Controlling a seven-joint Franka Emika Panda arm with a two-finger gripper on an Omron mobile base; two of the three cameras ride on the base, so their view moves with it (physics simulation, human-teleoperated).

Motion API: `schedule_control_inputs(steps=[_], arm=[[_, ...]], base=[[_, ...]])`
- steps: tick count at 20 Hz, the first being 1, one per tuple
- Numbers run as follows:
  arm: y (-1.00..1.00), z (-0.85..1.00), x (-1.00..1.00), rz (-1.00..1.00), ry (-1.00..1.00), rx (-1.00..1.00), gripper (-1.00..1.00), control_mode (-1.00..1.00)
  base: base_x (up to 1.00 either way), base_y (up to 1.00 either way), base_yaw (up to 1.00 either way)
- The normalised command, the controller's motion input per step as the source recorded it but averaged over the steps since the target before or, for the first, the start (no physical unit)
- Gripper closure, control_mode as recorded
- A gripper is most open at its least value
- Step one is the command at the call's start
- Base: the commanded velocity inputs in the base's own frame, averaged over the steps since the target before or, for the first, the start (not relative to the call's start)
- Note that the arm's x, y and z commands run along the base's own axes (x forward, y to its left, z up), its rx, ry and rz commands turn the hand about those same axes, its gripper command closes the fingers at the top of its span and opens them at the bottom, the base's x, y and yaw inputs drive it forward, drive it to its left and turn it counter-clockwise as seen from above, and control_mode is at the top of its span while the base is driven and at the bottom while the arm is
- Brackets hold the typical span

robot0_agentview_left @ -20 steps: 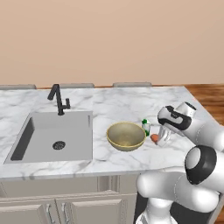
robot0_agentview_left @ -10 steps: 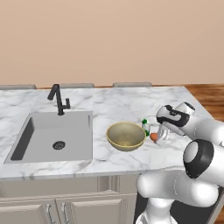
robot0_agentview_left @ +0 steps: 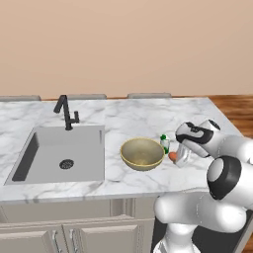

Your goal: Gather the eggs and milk located in the vicinity of the sink area and place them right next to the bowl.

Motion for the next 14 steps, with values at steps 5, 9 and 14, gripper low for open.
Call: schedule_control_inputs(steps=[5,9,14], arm=[[0.15,-0.11,0.01,0.00,-0.04,0.00,1.00,-1.00],[0.08,-0.05,0.00,0.00,0.00,0.00,1.00,-1.00],[0.00,-0.02,0.00,0.00,0.00,0.00,1.00,-1.00]], base=[[0.00,0.00,0.00],[0.00,0.00,0.00],[0.00,0.00,0.00]])
